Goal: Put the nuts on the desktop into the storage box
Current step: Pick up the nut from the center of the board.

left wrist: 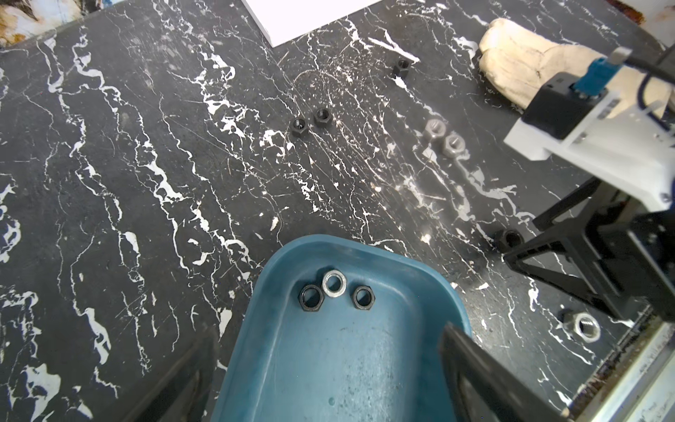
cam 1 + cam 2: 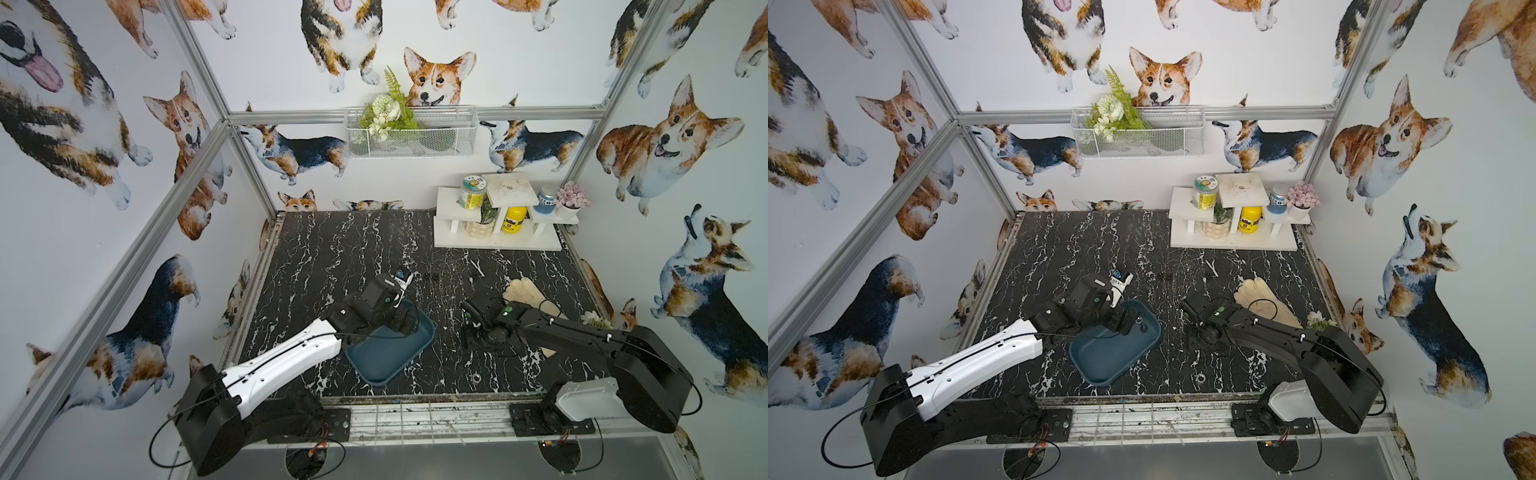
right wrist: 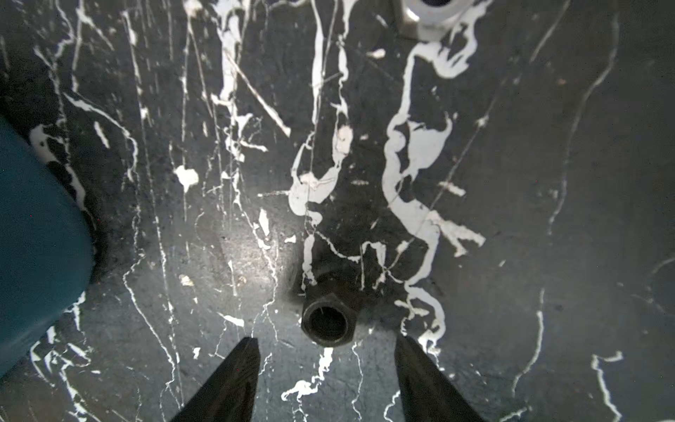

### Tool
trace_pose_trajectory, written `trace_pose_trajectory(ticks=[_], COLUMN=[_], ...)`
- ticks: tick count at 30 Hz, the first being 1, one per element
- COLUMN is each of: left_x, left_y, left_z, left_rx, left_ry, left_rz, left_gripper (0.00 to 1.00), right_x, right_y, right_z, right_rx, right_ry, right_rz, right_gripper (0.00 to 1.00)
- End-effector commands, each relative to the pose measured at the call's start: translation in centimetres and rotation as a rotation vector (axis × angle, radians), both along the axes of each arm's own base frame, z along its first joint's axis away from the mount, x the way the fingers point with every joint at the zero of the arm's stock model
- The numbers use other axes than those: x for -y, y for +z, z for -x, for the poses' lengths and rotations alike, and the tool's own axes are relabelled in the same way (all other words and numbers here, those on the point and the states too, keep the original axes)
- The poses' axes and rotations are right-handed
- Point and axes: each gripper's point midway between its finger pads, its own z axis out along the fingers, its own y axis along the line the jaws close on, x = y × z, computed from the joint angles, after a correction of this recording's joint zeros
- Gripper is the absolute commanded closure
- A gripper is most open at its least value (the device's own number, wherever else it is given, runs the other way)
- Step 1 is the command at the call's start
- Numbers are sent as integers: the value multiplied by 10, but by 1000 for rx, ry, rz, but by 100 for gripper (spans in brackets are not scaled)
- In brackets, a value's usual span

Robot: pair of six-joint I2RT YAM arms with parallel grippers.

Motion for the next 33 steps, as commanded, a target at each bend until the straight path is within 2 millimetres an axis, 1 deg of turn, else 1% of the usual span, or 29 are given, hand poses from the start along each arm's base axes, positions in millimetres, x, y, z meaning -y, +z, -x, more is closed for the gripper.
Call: trace_pose_trajectory(ticks=[1,7,11,12,15,18,19,23,25,29,33], left_x=[2,-2,-4,-4,-4,-1,0,5,4,-3,-18], left_y=[8,12,13,14,16,16,16,18,17,13,6], left_z=[-1,0,2,2,2,2,2,3,1,-8,-20], left_rx=[25,38,54,57,59,67,65,60,53,-4,-82], left_ry=[-9,10,11,11,10,-3,-7,-23,-17,48,140], left_rz=[24,43,60,63,68,78,82,99,98,79,106], left_gripper=[0,0,0,0,0,0,0,0,0,0,0], right_x=[2,3,8,9,8,7,8,2,-4,-18,-31], right_y=[-3,-15,-19,-19,-15,-11,-9,1,10,32,57], right_z=[-7,-8,-11,-11,-12,-15,-15,-18,-21,-25,-31], right_rx=[20,11,20,18,20,38,41,58,77,106,152], right_ry=[-24,-21,-14,-11,-5,0,-3,7,19,59,96], right_rz=[20,47,87,95,102,98,96,65,38,-26,-85], right_gripper=[41,46,52,57,66,78,79,79,79,79,79])
